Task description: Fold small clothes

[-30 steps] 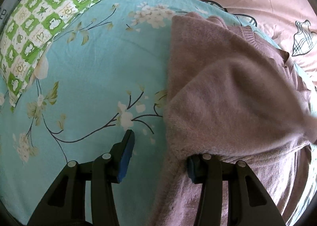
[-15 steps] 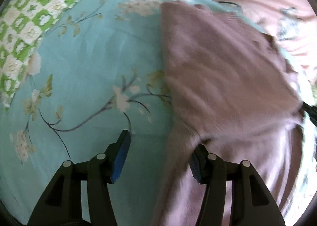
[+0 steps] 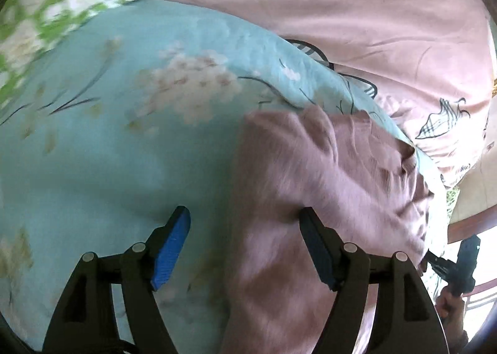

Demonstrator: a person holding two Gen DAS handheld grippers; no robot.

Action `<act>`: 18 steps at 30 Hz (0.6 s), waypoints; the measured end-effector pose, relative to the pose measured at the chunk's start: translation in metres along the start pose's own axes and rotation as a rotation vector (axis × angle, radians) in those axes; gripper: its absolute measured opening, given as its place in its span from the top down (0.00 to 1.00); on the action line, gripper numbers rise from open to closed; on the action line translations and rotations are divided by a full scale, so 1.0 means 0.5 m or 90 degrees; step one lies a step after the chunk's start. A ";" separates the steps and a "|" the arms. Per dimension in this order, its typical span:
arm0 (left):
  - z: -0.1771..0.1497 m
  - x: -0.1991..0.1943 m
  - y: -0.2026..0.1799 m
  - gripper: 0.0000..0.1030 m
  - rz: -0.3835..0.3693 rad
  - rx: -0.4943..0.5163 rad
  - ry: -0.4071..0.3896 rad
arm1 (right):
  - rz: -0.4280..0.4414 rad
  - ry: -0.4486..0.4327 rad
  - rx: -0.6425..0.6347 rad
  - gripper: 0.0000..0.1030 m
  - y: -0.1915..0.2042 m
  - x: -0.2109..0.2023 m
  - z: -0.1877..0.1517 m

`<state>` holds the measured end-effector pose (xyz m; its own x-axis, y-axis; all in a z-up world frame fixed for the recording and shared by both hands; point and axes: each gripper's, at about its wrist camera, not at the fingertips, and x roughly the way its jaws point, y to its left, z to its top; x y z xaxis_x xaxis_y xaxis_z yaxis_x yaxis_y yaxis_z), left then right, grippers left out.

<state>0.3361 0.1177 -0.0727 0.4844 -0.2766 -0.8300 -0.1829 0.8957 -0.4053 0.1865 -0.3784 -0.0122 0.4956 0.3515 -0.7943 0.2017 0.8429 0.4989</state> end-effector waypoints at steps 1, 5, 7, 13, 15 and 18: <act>0.005 0.008 -0.003 0.29 -0.002 0.002 -0.001 | 0.003 -0.001 0.001 0.96 0.004 0.000 0.003; 0.026 0.017 -0.025 0.90 -0.012 0.042 -0.025 | 0.004 0.005 -0.021 0.96 0.031 0.005 0.011; 0.021 -0.015 -0.023 0.89 -0.005 0.054 -0.054 | 0.004 0.007 -0.038 0.96 0.047 0.003 0.014; 0.014 -0.050 0.041 1.00 0.046 0.045 -0.081 | -0.009 0.014 -0.061 0.96 0.067 0.024 0.021; 0.018 -0.042 0.070 1.00 0.077 0.021 -0.081 | -0.029 0.018 -0.044 0.96 0.055 0.044 0.022; 0.020 -0.042 0.091 1.00 0.077 -0.003 -0.076 | -0.046 0.015 -0.027 0.96 0.044 0.055 0.023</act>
<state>0.3258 0.1679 -0.0698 0.5568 -0.1240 -0.8213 -0.2492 0.9183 -0.3075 0.2142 -0.3549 -0.0194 0.4614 0.2975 -0.8358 0.2000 0.8830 0.4246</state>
